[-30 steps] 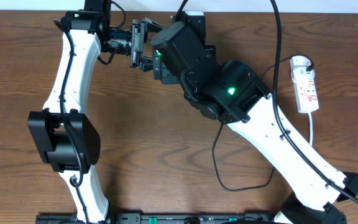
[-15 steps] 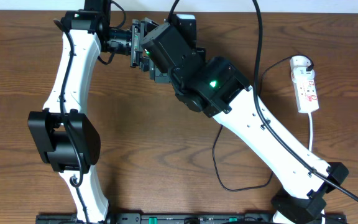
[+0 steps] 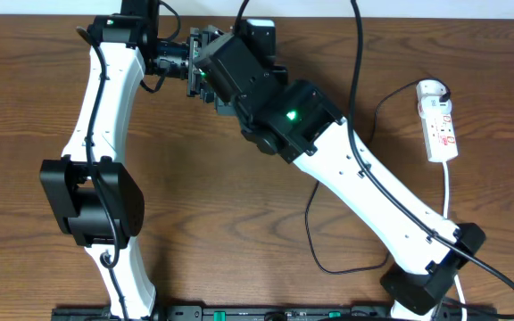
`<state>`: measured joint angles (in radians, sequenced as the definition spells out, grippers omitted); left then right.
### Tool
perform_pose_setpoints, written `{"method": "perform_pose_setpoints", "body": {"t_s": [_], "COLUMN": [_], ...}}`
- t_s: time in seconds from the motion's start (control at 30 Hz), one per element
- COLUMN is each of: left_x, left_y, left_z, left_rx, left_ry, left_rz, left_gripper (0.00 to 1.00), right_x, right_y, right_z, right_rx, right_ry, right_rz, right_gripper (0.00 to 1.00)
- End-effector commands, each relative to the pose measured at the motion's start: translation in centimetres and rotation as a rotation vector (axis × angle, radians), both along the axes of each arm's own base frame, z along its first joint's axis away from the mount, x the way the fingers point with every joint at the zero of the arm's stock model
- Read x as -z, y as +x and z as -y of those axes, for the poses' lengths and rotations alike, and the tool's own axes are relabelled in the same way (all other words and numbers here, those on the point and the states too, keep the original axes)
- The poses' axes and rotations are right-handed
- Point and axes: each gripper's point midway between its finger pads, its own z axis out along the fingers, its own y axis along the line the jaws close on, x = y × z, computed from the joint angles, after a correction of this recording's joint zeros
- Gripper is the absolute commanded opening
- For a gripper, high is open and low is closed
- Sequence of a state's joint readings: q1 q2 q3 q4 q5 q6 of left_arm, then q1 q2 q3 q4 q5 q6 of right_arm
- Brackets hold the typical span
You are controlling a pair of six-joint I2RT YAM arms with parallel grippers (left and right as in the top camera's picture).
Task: Plug charger to phone and switch on socket
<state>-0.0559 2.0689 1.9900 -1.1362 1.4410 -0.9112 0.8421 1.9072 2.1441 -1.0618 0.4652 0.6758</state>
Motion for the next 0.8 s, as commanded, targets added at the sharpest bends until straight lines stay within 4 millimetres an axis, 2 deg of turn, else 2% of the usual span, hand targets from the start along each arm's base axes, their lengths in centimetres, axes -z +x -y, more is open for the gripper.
{"method": "perform_pose_setpoints", "body": {"t_s": [0.0, 0.1, 0.43, 0.77], "left_x": [-2.31, -2.36, -2.41, -2.95], "left_y": [-0.55, -0.39, -0.28, -0.49], "left_z": [0.06, 0.07, 0.08, 0.14], "left_rx": [0.016, 0.016, 0.016, 0.026], "left_ry": [-0.041, -0.042, -0.042, -0.075], "left_rz": [0.084, 0.101, 0.113, 0.112], "left_gripper": [0.68, 0.68, 0.68, 0.68], "right_x": [-0.52, -0.65, -1.22, -1.19], "right_y": [0.33, 0.43, 1.02, 1.17], "right_z": [-0.02, -0.07, 0.24, 0.08], "right_rx": [0.018, 0.021, 0.048, 0.047], "right_ry": [0.007, 0.012, 0.007, 0.011], "right_rz": [0.024, 0.030, 0.068, 0.071], "right_gripper": [0.60, 0.59, 0.43, 0.40]}}
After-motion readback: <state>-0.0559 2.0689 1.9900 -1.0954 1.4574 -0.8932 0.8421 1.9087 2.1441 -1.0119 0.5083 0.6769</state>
